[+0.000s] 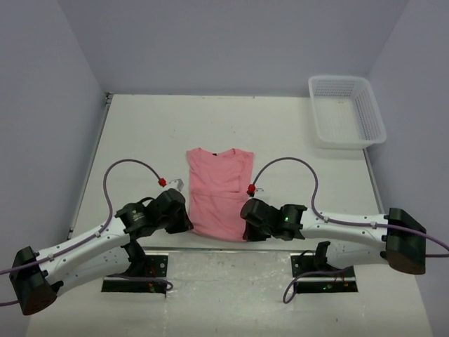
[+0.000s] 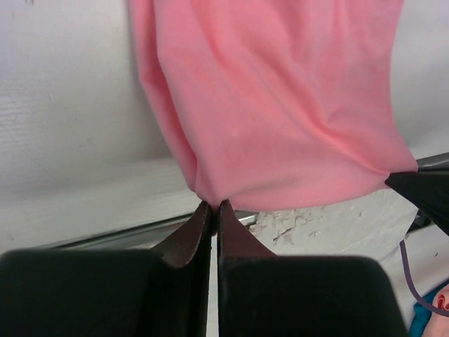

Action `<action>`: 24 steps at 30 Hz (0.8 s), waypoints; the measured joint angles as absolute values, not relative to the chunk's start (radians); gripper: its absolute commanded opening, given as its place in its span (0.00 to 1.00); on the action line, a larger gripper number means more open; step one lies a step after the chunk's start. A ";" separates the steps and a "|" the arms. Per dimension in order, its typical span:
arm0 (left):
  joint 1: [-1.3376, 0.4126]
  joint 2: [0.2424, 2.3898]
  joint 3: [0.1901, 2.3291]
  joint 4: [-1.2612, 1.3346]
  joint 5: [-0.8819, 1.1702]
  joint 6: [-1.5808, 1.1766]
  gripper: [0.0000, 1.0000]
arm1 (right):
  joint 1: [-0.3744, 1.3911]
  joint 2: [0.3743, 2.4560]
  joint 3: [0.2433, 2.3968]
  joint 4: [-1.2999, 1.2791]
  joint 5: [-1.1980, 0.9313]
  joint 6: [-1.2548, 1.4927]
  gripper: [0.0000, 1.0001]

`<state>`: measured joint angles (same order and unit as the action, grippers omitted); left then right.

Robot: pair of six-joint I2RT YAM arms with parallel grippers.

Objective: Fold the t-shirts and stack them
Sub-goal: Grab one side of the 2/3 rectangular tshirt with both arms, then fold the long partially folded tshirt into a neat square

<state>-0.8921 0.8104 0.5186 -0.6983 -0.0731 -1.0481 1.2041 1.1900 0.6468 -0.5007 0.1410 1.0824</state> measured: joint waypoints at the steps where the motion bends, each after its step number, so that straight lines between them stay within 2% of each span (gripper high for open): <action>1: -0.893 0.822 0.544 -0.706 -0.087 -1.037 0.00 | 1.203 1.197 0.686 -0.537 0.162 1.074 0.00; 6: -0.892 0.986 0.734 -0.709 -0.189 -0.958 0.00 | 1.122 1.287 0.880 -0.641 0.229 0.982 0.00; 10: -0.845 1.229 0.994 -0.695 -0.249 -0.858 0.00 | 0.952 1.398 1.059 -0.694 0.249 0.845 0.00; 16: -0.632 1.468 1.246 -0.600 -0.270 -0.723 0.00 | 0.710 1.576 1.330 -0.720 0.215 0.651 0.00; 21: -0.451 1.718 1.434 -0.537 -0.237 -0.651 0.00 | 0.588 1.810 1.568 -0.725 0.126 0.529 0.00; 22: -0.429 1.787 1.475 -0.513 -0.226 -0.636 0.03 | 0.569 1.863 1.612 -0.723 0.105 0.510 0.00; 23: -0.408 1.858 1.507 -0.483 -0.212 -0.622 0.16 | 0.551 1.920 1.657 -0.720 0.081 0.493 0.00; 24: -0.394 1.917 1.527 -0.459 -0.203 -0.608 0.25 | 0.536 1.974 1.700 -0.724 0.066 0.480 0.12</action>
